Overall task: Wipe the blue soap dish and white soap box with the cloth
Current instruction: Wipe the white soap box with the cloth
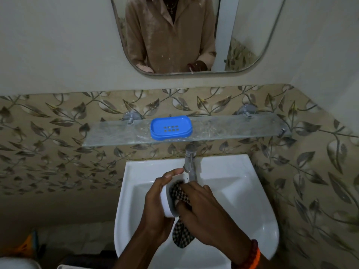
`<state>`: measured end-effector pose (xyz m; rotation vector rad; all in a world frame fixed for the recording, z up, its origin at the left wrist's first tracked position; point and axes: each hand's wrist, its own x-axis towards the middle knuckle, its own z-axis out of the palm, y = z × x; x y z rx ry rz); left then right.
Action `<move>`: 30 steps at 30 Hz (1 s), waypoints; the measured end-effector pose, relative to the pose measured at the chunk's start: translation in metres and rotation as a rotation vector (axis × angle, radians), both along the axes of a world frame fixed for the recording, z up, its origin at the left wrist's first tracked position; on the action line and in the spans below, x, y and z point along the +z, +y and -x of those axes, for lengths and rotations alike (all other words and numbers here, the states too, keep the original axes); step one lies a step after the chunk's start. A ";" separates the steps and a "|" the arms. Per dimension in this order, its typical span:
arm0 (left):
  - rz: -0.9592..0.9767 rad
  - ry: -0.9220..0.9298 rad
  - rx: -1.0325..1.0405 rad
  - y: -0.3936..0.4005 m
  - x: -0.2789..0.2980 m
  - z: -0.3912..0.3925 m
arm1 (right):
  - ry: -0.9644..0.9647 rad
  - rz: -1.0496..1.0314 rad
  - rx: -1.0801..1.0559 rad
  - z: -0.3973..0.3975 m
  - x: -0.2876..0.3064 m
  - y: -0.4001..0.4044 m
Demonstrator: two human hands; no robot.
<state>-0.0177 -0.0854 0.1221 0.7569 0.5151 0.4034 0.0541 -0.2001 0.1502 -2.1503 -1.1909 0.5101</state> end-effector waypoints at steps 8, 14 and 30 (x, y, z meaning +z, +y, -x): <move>-0.140 0.058 0.053 0.001 -0.002 -0.002 | 0.377 -0.116 0.052 0.011 0.016 -0.003; -0.124 0.017 -0.097 0.003 0.004 -0.001 | -0.006 -0.065 0.261 0.003 0.022 -0.017; -0.044 0.010 -0.078 -0.006 -0.002 -0.007 | 0.304 -0.205 0.255 -0.011 0.028 -0.032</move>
